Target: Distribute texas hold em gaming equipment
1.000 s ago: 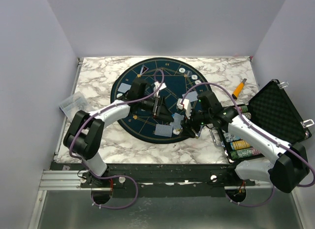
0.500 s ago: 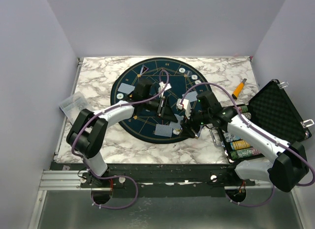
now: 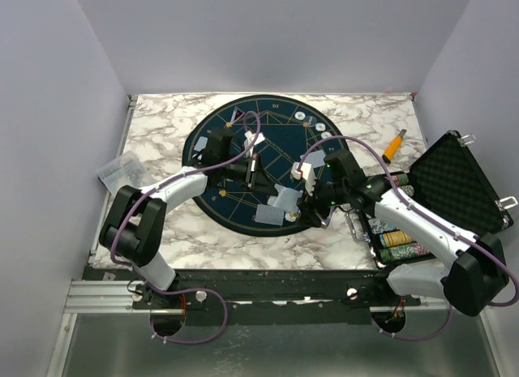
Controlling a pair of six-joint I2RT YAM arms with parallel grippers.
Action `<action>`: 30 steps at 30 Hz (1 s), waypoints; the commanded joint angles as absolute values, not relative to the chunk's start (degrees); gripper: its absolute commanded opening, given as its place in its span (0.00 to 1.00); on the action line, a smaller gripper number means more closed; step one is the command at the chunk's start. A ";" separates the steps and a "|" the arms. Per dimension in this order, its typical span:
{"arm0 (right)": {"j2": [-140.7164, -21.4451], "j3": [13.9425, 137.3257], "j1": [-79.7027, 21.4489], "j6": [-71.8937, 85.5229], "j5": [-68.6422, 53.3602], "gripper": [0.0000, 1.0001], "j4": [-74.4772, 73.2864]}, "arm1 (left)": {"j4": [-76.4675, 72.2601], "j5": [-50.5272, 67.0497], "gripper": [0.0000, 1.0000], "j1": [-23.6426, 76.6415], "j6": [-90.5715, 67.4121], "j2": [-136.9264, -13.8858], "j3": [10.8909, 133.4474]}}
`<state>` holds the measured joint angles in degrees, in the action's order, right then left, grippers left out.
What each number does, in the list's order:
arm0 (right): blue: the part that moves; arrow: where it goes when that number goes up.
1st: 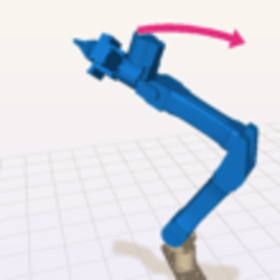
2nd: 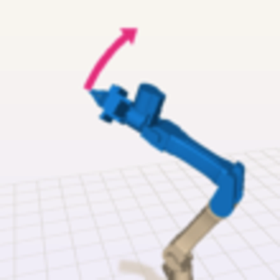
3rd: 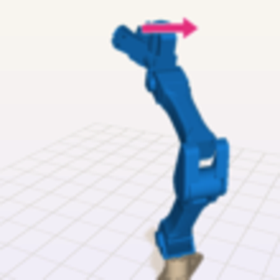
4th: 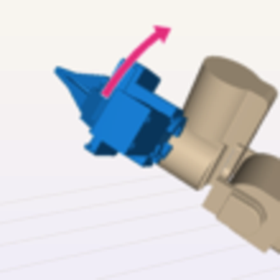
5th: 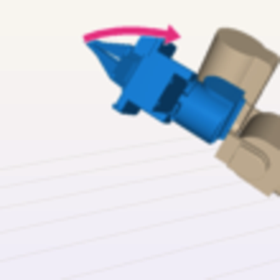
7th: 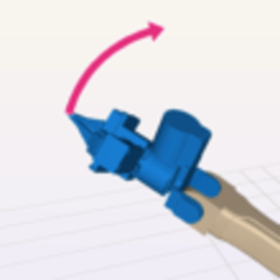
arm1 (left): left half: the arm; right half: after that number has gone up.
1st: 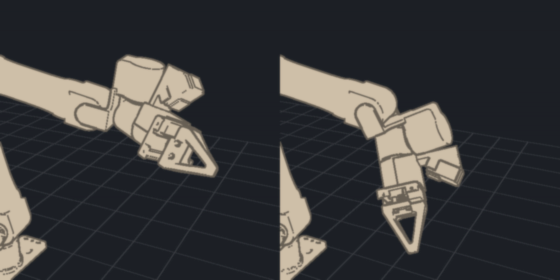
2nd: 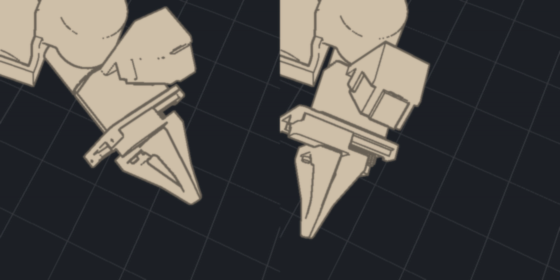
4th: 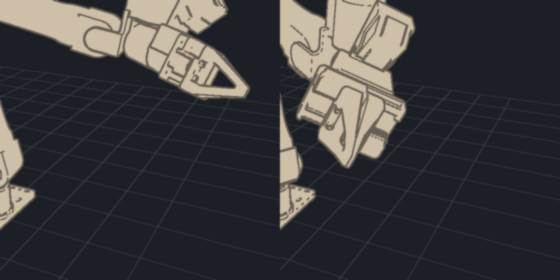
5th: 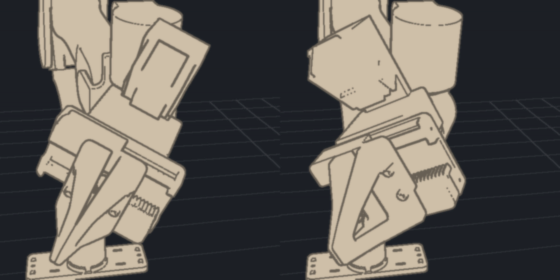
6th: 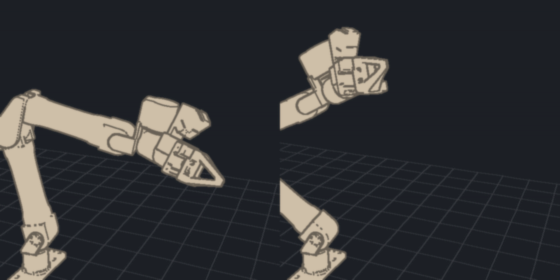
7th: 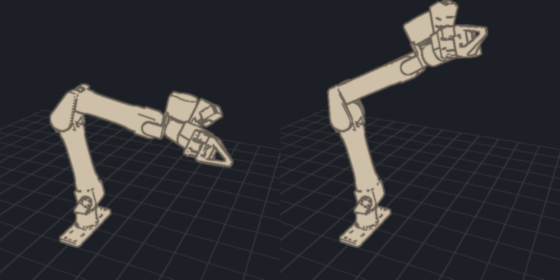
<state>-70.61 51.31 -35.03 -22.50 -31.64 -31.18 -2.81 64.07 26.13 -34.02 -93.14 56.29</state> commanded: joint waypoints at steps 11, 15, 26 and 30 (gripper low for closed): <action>-70.08 51.79 -35.08 -21.84 -30.59 0.01 -29.53 | -0.18 65.47 0.00 12.86 -30.61 -90.97 50.61; -70.70 52.33 -35.12 -21.80 -30.78 0.01 -29.62 | 1.46 64.75 0.00 12.83 -28.76 -96.41 49.48; -71.27 52.47 -35.14 -21.89 -30.48 0.01 -29.79 | 1.45 62.33 0.00 14.41 -26.41 -105.97 50.27; -71.60 52.55 -35.08 -21.89 -30.46 0.01 -29.88 | 2.21 60.26 0.10 14.50 -26.24 -106.34 50.55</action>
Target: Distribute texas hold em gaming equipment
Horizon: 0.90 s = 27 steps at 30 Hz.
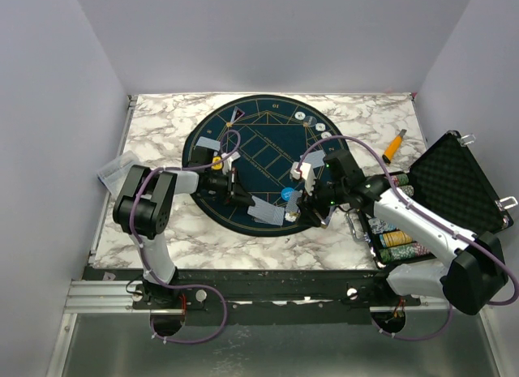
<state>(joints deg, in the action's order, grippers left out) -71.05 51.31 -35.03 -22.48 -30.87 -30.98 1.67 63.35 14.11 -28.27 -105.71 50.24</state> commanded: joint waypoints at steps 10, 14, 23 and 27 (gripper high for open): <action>-71.73 52.80 -35.16 -21.99 -30.66 0.01 -30.06 | 15.31 50.93 0.58 13.04 -17.47 -97.66 51.81; -71.56 52.29 -35.09 -21.98 -31.16 0.01 -29.67 | 12.86 57.62 0.61 13.74 -15.67 -92.89 51.77; -72.02 52.60 -35.15 -22.47 -33.95 0.01 -30.41 | 2.90 62.18 0.67 22.68 -25.72 -87.18 55.04; -72.33 52.85 -35.06 -22.59 -34.58 0.01 -30.51 | 0.92 61.06 0.67 27.75 -27.46 -87.78 56.78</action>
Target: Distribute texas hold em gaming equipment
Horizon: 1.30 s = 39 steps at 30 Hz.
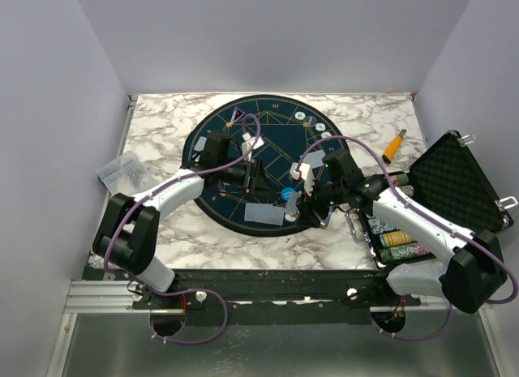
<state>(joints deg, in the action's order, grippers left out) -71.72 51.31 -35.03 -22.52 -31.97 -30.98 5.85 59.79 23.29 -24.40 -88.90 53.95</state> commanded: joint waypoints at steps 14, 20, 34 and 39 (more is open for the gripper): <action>-72.31 53.03 -35.15 -22.76 -35.15 0.01 -30.59 | 0.29 56.82 0.64 34.87 -31.55 -96.49 61.33; -72.07 53.15 -35.11 -22.53 -35.31 0.01 -30.68 | 4.37 55.47 0.57 34.52 -28.10 -96.27 61.36; -72.21 52.66 -35.13 -22.58 -34.15 0.01 -30.96 | -1.79 63.17 0.50 30.41 -31.45 -92.79 58.20; -72.38 52.68 -35.16 -22.58 -33.93 0.01 -30.92 | -3.72 62.97 0.61 31.38 -33.63 -93.35 58.65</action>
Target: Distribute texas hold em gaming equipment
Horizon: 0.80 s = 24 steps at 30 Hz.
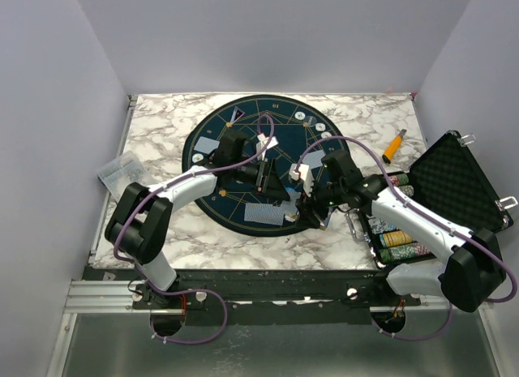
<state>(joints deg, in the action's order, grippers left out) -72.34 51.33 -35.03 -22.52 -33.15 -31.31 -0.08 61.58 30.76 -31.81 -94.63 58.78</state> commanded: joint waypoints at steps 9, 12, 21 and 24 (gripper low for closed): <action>-72.36 53.02 -35.14 -22.49 -33.90 0.01 -30.85 | -3.29 60.84 0.48 33.76 -34.97 -97.31 59.94; -72.06 52.55 -35.10 -22.39 -33.63 0.01 -30.46 | -2.54 61.29 0.37 32.86 -35.01 -97.68 59.30; -71.50 51.61 -35.16 -22.38 -32.95 0.01 -30.14 | -2.42 62.91 0.16 30.38 -34.72 -95.92 57.77; -71.40 51.57 -35.13 -22.36 -32.74 0.01 -30.22 | -2.43 63.23 0.14 29.52 -34.63 -95.76 57.48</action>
<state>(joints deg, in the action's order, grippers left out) -72.47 51.35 -35.03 -22.50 -31.68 -31.38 -2.92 63.83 31.22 -36.03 -96.71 58.78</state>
